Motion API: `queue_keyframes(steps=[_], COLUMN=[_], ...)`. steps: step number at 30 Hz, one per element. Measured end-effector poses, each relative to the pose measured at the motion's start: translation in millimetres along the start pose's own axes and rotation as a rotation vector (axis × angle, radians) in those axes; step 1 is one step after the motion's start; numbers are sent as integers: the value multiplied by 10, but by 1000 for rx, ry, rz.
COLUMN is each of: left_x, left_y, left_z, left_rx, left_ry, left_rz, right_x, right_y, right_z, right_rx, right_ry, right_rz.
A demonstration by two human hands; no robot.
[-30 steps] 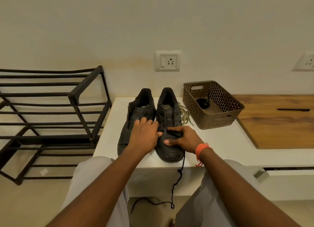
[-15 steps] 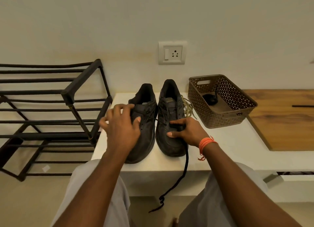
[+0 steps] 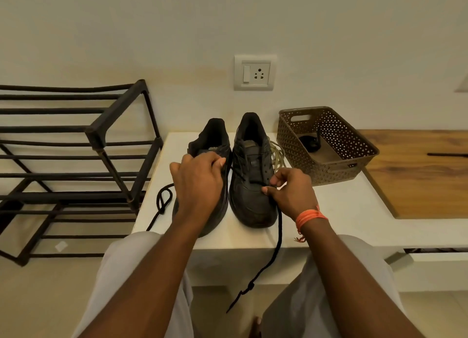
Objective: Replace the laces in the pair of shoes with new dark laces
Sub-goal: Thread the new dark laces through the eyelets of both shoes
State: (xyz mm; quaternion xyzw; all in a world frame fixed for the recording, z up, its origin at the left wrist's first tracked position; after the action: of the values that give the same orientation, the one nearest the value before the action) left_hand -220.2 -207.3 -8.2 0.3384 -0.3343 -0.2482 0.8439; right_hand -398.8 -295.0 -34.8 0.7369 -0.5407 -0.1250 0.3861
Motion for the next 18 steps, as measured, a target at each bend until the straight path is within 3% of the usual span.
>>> queue_keyframes(steps=[5, 9, 14, 18], left_x=[-112, -196, -141, -192], left_y=[-14, -92, -32, -25], left_z=[-77, -23, -50, 13], left_rx=[155, 220, 67, -102], left_ry=[-10, -111, -32, -196], left_rz=[-190, -202, -128, -137], right_x=[5, 21, 43, 46], right_y=[-52, -3, 177, 254], right_z=[55, -60, -317, -483], right_rx=[-36, -43, 650, 720], right_ry=[-69, 66, 52, 263], right_rz=[-89, -59, -50, -15])
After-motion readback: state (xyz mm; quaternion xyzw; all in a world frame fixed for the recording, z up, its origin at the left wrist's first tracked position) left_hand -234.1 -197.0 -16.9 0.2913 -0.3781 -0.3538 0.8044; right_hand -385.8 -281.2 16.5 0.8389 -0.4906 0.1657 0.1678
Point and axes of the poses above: each hand's wrist, its own x-axis towards the middle knuckle, its own y-axis out of the back of the hand, z = x × y, the point moved 2 cm from there along x, towards the middle knuckle, and after that the axes turned 10 degrees about y, right-handed, at the moved point
